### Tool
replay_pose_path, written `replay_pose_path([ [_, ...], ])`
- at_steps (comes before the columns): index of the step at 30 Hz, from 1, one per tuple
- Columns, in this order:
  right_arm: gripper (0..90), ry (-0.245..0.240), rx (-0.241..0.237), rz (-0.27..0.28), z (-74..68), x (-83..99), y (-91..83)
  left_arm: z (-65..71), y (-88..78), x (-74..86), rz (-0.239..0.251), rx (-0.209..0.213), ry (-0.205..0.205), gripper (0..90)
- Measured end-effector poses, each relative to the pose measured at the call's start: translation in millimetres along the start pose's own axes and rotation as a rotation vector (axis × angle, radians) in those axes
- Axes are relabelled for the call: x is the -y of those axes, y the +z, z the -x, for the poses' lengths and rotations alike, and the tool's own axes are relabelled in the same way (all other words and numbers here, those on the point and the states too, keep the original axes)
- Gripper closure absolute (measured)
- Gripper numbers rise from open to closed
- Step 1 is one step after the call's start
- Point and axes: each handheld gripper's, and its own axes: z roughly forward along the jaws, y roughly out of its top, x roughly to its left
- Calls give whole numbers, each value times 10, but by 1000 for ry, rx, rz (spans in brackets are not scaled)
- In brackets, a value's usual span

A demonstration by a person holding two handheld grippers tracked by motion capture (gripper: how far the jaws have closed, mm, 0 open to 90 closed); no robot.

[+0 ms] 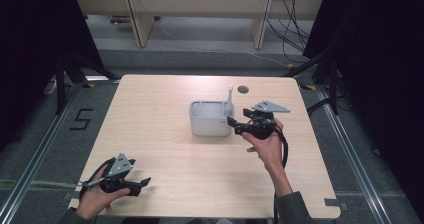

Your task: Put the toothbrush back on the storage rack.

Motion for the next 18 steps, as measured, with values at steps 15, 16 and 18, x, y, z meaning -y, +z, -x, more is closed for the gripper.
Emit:
replay_pose_path([
  [15,248,-36,-16,-31,-89,146,-19,2,-3,-3,0,1,2,152],
  [16,248,-35,-14,-36,-96,163,-22,3,-3,-3,2,0,0,151],
  [18,248,-25,-12,-48,-119,195,-30,-13,-10,-5,-13,-8,17,151],
])
